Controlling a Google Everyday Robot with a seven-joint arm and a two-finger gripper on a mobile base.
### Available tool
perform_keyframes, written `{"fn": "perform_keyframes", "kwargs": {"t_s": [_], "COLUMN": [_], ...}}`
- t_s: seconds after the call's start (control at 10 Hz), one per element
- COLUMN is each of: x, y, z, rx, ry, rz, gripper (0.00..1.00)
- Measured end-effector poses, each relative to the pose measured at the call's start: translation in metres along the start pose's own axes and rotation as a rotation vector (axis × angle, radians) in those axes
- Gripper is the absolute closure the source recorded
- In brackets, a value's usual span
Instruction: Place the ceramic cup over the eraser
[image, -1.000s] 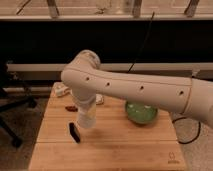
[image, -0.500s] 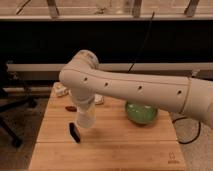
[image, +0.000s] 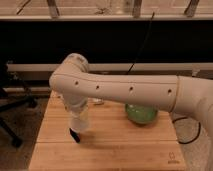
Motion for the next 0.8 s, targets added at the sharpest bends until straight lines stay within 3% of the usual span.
{"fn": "perform_keyframes", "kwargs": {"t_s": [0.8], "x": [-0.026], "y": [-0.012], "z": [0.024], "rx": [-0.038], "ry": [-0.031], "rz": [-0.068], "gripper": [0.99]}}
